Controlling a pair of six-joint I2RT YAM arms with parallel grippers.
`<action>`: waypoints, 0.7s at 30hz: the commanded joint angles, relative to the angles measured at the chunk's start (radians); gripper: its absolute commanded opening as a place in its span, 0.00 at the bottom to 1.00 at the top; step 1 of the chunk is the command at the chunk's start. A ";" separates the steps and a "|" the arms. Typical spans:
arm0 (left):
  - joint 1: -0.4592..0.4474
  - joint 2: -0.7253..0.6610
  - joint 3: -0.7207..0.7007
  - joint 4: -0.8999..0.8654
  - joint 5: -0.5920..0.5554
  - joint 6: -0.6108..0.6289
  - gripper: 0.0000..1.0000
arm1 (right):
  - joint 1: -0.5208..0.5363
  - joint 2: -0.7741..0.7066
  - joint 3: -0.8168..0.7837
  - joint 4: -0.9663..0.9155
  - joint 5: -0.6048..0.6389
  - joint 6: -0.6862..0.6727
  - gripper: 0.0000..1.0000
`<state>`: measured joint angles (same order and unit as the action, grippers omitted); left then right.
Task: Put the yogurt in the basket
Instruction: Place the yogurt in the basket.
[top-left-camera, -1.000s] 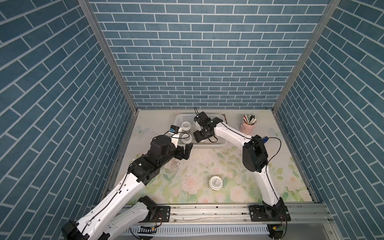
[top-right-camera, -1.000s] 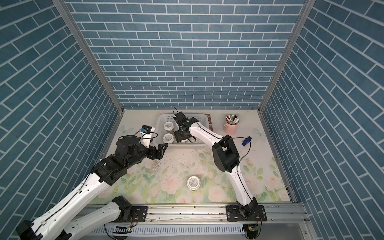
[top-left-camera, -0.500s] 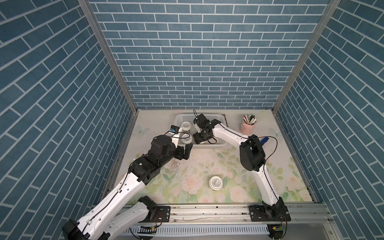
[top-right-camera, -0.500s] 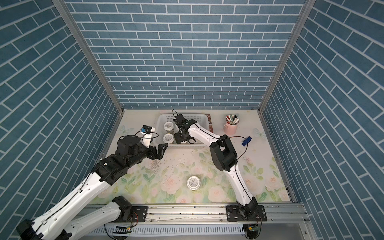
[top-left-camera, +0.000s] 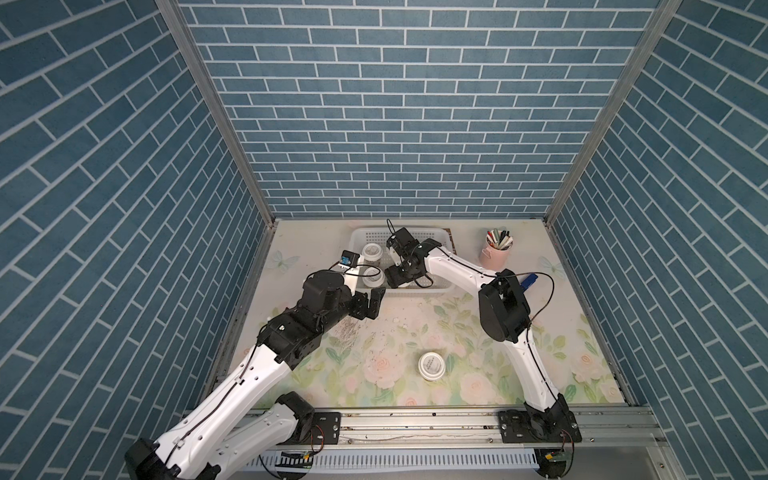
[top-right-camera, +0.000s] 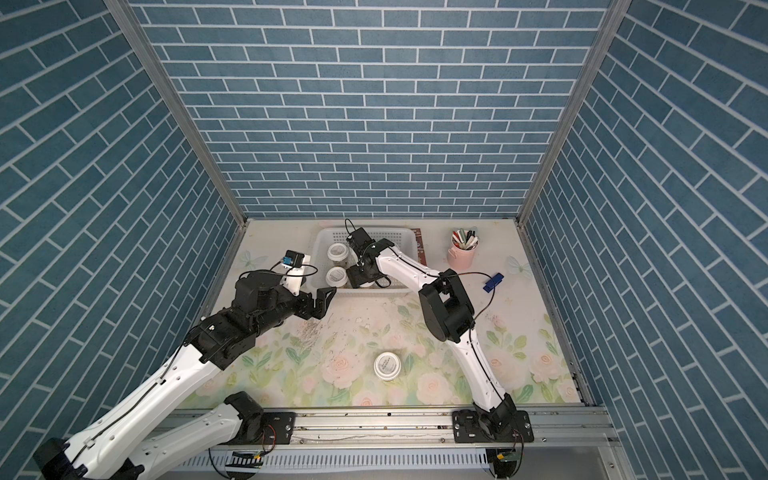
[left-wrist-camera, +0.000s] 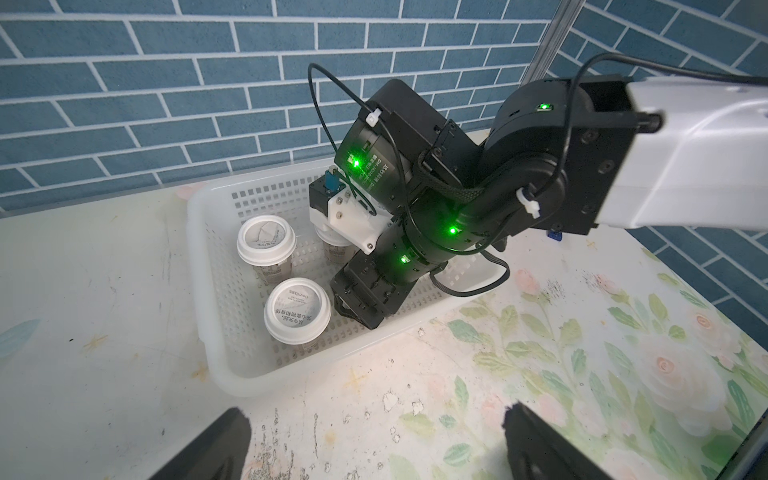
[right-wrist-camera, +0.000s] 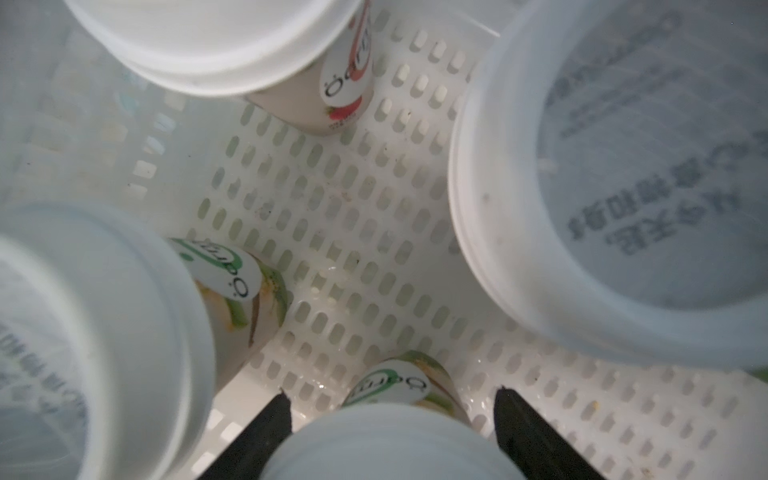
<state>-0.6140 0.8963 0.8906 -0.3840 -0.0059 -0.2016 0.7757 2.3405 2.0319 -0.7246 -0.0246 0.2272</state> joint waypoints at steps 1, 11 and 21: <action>-0.005 0.002 0.007 -0.006 -0.009 0.013 1.00 | -0.003 -0.004 0.012 -0.004 -0.008 -0.020 0.80; -0.006 -0.002 0.008 -0.007 -0.003 0.007 1.00 | -0.004 -0.062 0.006 -0.008 0.000 -0.019 0.84; -0.006 -0.004 0.011 -0.003 0.006 0.004 1.00 | -0.003 -0.133 -0.008 -0.015 0.017 -0.014 0.88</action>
<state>-0.6140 0.8974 0.8906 -0.3843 -0.0051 -0.2016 0.7757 2.2753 2.0315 -0.7254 -0.0219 0.2272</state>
